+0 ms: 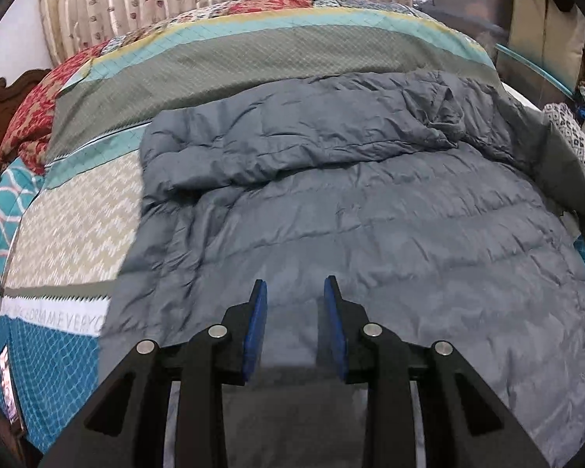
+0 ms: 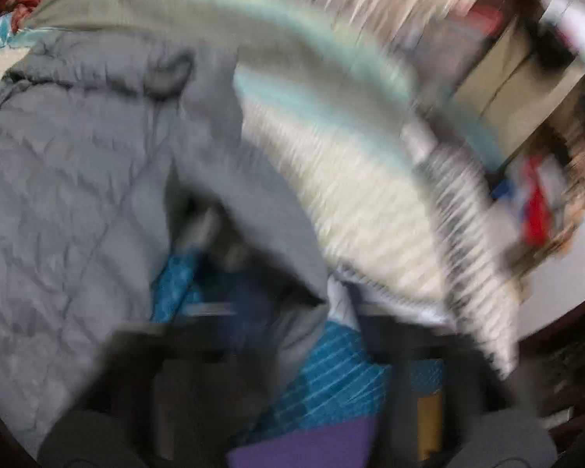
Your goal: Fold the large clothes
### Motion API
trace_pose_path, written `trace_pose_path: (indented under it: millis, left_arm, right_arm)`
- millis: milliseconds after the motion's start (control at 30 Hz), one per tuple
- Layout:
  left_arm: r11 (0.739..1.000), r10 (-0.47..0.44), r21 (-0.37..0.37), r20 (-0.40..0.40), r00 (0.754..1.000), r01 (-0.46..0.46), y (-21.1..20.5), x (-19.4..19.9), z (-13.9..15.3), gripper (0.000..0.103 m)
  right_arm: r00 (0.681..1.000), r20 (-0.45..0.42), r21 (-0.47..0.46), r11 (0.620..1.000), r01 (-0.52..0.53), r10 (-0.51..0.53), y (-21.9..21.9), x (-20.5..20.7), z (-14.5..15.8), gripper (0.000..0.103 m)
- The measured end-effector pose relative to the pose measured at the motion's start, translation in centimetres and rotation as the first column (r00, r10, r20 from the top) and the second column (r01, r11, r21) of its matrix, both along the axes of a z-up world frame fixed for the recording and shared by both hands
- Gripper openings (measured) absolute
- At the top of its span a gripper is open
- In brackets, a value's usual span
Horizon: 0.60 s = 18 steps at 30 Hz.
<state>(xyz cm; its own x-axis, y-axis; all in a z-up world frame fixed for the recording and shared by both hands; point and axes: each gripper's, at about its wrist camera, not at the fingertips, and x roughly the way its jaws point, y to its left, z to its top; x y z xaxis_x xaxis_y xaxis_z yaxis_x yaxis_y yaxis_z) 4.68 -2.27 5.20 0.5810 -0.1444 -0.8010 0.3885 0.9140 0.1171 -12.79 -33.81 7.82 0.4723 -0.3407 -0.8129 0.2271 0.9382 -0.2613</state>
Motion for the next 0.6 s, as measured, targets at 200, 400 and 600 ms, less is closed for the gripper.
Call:
trace_pose_path:
  millis: [200, 400, 600]
  left_arm:
    - [0.995, 0.059, -0.085, -0.011, 0.998, -0.06, 3.8, 0.3, 1.6, 0.044]
    - [0.97, 0.115, -0.214, -0.035, 0.993, -0.12, 7.4, 1.4, 2.6, 0.044]
    - [0.941, 0.201, -0.276, -0.012, 0.979, -0.197, 11.1, 3.1, 3.9, 0.044]
  right_arm:
    - [0.979, 0.202, 0.857, 0.485, -0.174, -0.006, -4.1, 2.8, 6.6, 0.004]
    - [0.936, 0.346, 0.895, 0.279, -0.348, 0.057, 0.0, 13.4, 13.4, 0.004]
    - [0.98, 0.158, 0.799, 0.567, -0.201, 0.125, 8.5, 29.4, 10.1, 0.011]
